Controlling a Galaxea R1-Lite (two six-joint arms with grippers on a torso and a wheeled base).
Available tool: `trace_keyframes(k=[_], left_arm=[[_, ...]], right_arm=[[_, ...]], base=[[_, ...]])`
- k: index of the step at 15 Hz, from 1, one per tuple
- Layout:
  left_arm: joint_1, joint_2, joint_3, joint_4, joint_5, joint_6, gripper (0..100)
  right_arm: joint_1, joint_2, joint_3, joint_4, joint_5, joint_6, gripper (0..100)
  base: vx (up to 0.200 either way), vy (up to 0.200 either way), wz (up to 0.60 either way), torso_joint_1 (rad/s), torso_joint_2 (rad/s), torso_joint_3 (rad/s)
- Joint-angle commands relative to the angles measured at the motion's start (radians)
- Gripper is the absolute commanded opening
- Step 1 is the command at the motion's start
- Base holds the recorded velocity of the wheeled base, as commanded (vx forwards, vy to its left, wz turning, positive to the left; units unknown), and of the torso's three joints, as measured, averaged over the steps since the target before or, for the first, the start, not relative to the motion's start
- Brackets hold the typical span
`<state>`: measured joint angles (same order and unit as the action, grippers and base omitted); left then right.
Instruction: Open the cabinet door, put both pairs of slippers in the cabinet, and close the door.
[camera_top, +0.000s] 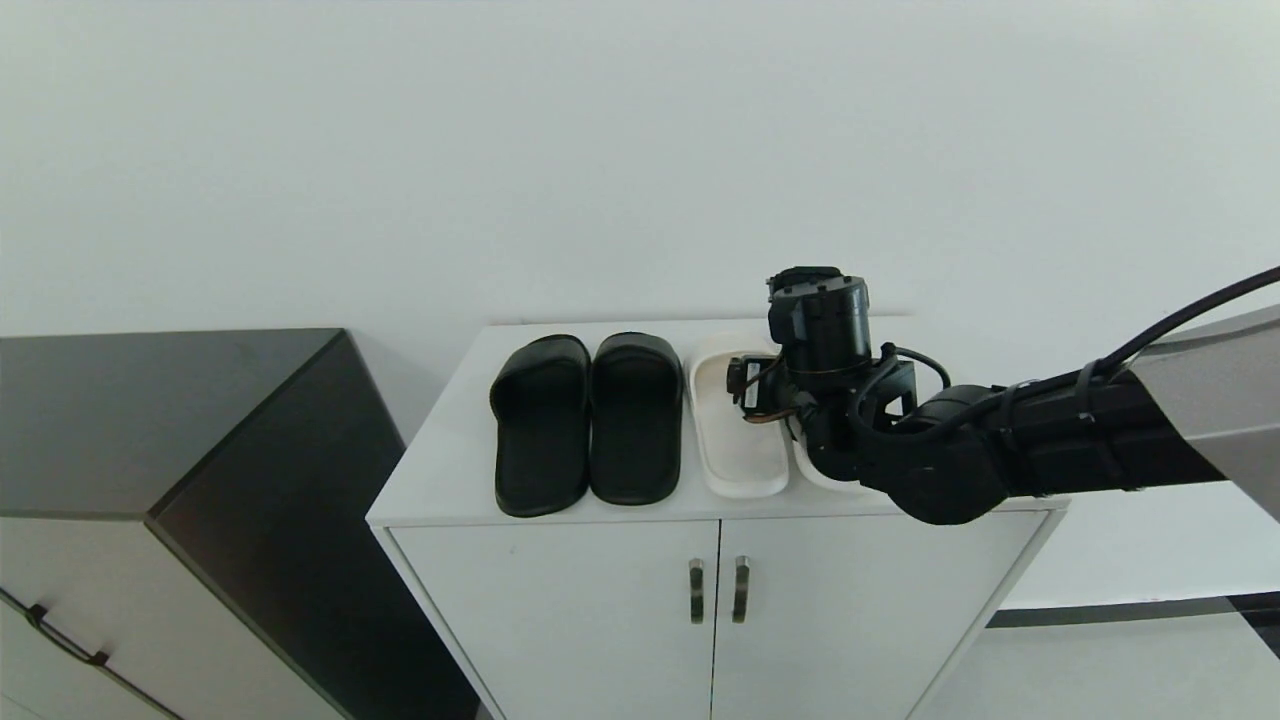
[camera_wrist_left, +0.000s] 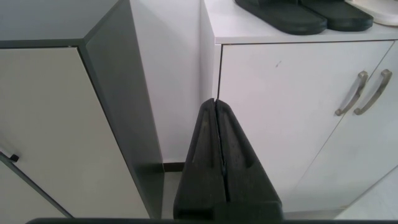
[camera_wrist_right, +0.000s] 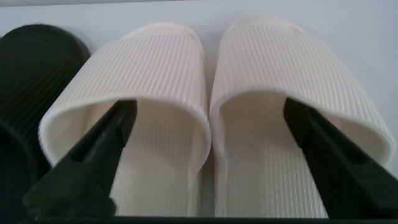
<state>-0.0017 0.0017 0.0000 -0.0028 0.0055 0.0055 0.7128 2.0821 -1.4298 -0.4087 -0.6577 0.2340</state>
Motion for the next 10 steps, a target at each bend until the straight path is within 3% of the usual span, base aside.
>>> trace_keyframes(k=[1, 6, 10], left_arm=[[0.0, 0.0, 0.0, 0.0, 0.001, 0.001, 0], [0.0, 0.001, 0.0, 0.0, 0.001, -0.001, 0], [0.0, 0.0, 0.0, 0.0, 0.001, 0.001, 0]], right_arm=[[-0.015, 0.029, -0.029, 0.002, 0.0, -0.002, 0], [-0.016, 0.058, -0.054, 0.001, -0.003, -0.016, 0], [0.002, -0.048, -0.026, 0.004, -0.007, -0.03, 0]], base=[[0.0, 0.0, 0.0, 0.0, 0.0, 0.0], [0.0, 0.0, 0.0, 0.0, 0.0, 0.0], [0.0, 0.0, 0.0, 0.0, 0.0, 0.0]])
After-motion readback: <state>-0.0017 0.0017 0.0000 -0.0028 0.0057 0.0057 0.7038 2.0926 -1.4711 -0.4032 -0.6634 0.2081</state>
